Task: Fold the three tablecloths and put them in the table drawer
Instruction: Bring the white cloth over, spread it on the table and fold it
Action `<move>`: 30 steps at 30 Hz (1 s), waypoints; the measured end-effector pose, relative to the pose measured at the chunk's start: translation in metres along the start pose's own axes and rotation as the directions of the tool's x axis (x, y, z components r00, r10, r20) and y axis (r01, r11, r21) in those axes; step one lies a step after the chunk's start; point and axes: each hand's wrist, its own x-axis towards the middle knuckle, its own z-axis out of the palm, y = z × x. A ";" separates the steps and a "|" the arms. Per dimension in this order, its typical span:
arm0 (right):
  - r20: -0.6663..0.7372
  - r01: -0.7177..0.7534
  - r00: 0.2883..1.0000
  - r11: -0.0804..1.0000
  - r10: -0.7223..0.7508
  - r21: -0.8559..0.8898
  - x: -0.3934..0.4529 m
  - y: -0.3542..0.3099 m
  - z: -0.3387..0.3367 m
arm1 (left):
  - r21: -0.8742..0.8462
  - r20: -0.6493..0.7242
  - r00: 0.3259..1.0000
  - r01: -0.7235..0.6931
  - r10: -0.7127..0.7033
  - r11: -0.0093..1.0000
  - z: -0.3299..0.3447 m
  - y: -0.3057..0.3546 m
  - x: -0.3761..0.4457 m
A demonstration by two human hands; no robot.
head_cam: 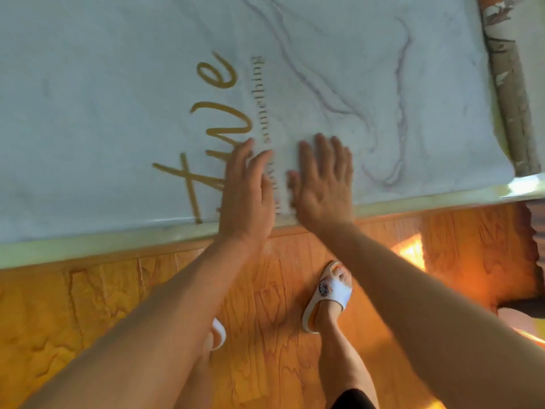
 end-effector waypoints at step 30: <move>-0.015 -0.015 1.000 1.000 0.016 0.027 -0.009 -0.309 0.034 | 0.566 0.158 0.976 0.034 -0.149 0.824 -0.233 -0.254 -0.060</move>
